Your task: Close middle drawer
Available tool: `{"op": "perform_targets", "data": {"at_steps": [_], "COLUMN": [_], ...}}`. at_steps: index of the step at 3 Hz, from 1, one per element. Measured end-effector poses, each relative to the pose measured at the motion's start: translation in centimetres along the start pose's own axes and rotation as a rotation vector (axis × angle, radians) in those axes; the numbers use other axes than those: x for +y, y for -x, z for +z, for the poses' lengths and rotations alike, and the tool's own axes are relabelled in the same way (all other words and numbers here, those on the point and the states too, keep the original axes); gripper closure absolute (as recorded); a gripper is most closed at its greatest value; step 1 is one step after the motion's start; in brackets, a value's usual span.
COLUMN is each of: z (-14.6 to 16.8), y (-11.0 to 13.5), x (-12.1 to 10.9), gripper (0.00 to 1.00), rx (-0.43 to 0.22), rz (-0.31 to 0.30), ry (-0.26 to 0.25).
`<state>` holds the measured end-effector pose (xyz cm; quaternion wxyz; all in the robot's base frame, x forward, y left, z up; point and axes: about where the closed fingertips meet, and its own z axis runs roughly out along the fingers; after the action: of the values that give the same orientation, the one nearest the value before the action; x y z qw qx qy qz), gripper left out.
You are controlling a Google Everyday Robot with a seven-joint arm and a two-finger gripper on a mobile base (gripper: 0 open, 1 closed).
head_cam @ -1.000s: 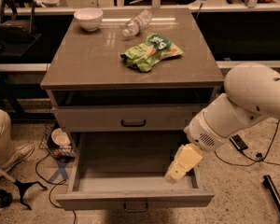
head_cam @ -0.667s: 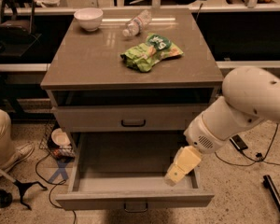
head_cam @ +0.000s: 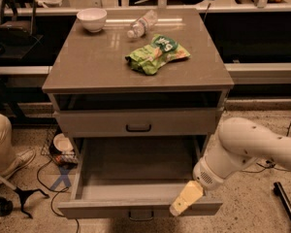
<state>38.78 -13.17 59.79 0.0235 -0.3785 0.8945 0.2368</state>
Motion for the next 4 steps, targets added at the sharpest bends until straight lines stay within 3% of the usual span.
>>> {"op": "perform_targets", "data": {"at_steps": [2,4], "z": [5.1,9.2], "y": [-6.2,-9.7], "x": [-2.3,-2.9], "gripper": [0.00,0.00], "rx": [0.034,0.089], "rz": [0.220,0.328], "ry": [0.019,0.038]}}
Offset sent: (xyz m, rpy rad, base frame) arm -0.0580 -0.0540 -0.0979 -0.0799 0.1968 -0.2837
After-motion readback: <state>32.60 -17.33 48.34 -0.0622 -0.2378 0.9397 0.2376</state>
